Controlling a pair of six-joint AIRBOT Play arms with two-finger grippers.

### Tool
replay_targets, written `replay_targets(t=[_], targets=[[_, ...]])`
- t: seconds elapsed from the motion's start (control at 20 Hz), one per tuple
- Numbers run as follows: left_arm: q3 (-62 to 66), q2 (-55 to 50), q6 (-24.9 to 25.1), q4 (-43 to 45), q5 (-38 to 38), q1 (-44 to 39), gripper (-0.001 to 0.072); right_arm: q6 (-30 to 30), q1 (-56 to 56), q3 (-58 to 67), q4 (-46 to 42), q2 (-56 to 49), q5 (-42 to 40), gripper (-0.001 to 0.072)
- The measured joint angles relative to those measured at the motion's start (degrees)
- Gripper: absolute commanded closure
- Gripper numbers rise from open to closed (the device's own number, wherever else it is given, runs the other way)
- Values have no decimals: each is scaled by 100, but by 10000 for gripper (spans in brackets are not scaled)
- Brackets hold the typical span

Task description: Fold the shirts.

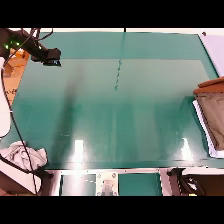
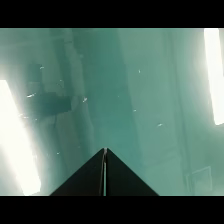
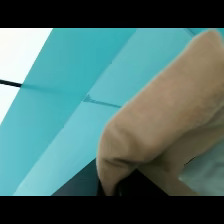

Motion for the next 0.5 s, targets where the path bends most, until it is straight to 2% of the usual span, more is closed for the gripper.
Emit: replay_targets(t=[0.2,0.5], targets=[[0,0,0,-109,-92,0,678,531,-352,0,-588,155,894,700],[0,0,0,-157,-262,0,678,1394,-483,-190,-2251,350,2149,700]])
